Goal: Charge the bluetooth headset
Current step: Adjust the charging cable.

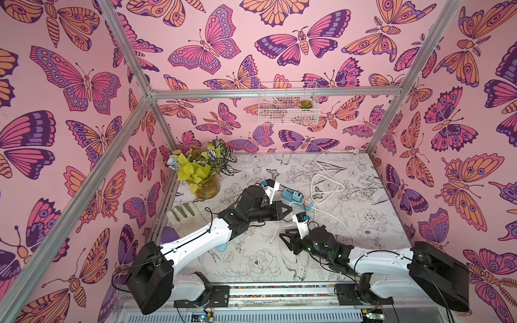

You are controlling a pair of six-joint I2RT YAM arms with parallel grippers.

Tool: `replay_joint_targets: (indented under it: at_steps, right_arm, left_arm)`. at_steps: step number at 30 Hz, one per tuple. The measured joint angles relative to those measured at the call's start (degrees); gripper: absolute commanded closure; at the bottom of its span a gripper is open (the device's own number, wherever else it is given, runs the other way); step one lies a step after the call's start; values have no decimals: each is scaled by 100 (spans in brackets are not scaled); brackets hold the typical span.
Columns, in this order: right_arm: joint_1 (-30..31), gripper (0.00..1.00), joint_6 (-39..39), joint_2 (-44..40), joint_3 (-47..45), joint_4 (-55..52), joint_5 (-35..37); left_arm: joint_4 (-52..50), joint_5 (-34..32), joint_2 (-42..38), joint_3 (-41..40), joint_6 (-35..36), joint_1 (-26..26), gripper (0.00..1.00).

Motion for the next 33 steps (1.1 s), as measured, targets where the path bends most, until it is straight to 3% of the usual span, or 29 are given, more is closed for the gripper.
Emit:
replay_joint_targets:
  at_steps: [4, 14, 24, 26, 27, 30, 33]
  right_arm:
    - [2, 41, 28, 0, -109, 299, 22]
    - [7, 45, 105, 358, -358, 1217, 151]
    - [37, 89, 186, 501, -348, 1650, 92]
    - [37, 94, 199, 468, -348, 1633, 79]
    - [37, 96, 210, 431, -348, 1609, 76]
    - [37, 99, 280, 254, -348, 1473, 57]
    - [37, 99, 345, 55, -348, 1370, 59]
  left_arm:
    - [81, 24, -33, -13, -76, 7, 100]
    - [1034, 363, -52, -439, -892, 284, 100]
    - [1244, 452, -389, -601, -1161, 420, 100]
    - [1200, 446, -470, -603, -1128, 452, 87]
    - [1172, 439, -501, -601, -1095, 468, 74]
    - [999, 378, -590, -601, -999, 518, 47]
    - [730, 249, -713, -608, -852, 557, 38]
